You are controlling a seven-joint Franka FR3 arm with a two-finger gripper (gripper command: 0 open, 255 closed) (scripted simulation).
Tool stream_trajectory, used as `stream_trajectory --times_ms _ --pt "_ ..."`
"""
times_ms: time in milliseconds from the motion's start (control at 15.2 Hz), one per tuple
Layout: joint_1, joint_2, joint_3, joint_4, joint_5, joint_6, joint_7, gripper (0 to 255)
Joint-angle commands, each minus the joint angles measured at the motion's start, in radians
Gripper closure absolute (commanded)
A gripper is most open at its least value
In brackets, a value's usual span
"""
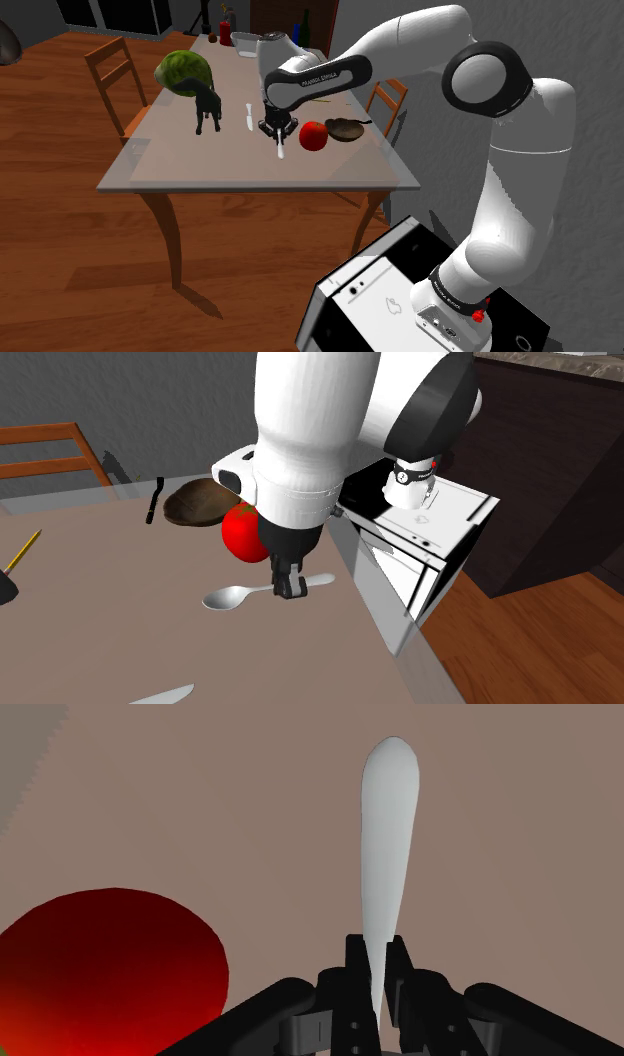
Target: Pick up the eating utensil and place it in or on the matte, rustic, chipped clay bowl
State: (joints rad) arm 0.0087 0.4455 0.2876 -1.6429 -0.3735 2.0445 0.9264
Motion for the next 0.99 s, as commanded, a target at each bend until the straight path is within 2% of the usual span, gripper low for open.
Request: stream_trajectory --times_ms 0,924 --pt "0.000 -0.008 0.002 0.014 0.006 -0.021 -0.006 255" --pt "0.002 -0.058 0.015 0.129 0.038 -0.179 -0.053 255"
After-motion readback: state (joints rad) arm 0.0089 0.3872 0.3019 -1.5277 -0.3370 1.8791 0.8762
